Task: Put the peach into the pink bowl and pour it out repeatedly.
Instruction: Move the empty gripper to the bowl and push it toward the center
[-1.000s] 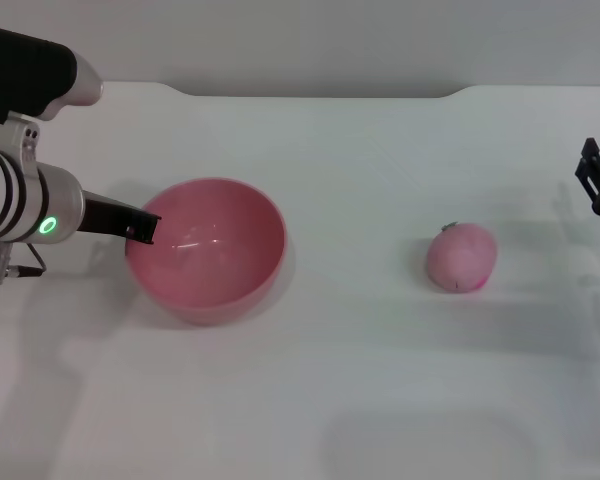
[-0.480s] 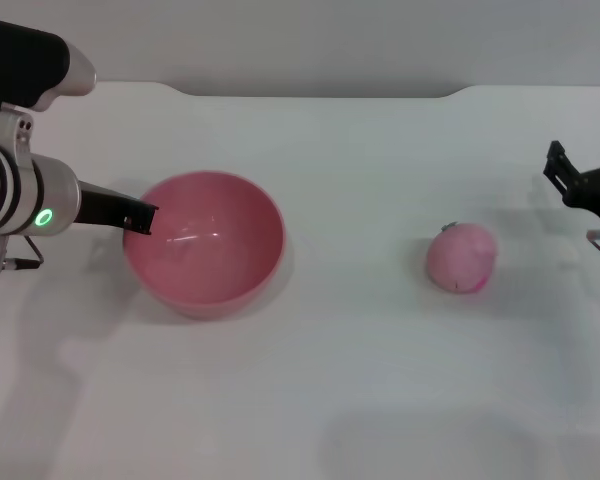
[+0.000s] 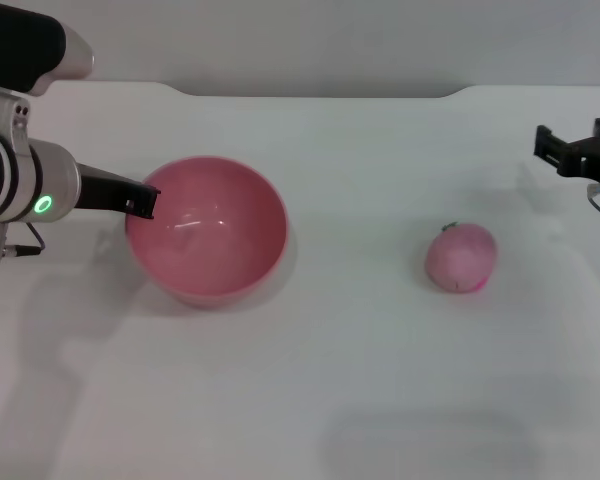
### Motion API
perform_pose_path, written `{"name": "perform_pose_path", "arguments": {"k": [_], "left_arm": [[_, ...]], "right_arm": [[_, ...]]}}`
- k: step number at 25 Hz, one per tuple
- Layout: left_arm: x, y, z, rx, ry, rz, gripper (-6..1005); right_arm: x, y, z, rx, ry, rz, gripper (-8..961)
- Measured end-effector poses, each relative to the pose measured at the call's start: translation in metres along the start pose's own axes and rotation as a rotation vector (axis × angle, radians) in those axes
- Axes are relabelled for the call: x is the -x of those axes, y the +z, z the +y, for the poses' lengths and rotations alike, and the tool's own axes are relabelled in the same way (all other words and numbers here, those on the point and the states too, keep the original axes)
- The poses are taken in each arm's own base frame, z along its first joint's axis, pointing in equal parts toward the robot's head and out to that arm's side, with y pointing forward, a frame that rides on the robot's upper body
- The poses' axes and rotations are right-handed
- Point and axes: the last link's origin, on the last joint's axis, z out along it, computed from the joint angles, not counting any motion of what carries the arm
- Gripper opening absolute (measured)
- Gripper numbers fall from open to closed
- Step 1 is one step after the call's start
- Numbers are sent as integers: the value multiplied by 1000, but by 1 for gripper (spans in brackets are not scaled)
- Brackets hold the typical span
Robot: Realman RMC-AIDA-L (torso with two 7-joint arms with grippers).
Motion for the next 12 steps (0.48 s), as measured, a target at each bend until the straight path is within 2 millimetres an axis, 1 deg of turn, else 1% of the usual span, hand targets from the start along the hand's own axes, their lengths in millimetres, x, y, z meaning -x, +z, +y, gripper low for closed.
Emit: {"name": "perform_pose_path", "arguments": {"k": [3,6,12], "left_arm": [[-1,-1,0,0,1,7,46],[-4,-4,0,0,2,16,45],[-15,-13,2,-2,12,56,45]], "right_arm": [[10,-2,1,38,-10,52,757],[18,-3,6,63,-32,103,757],[43,-10,15,25,-142,200,757]]}}
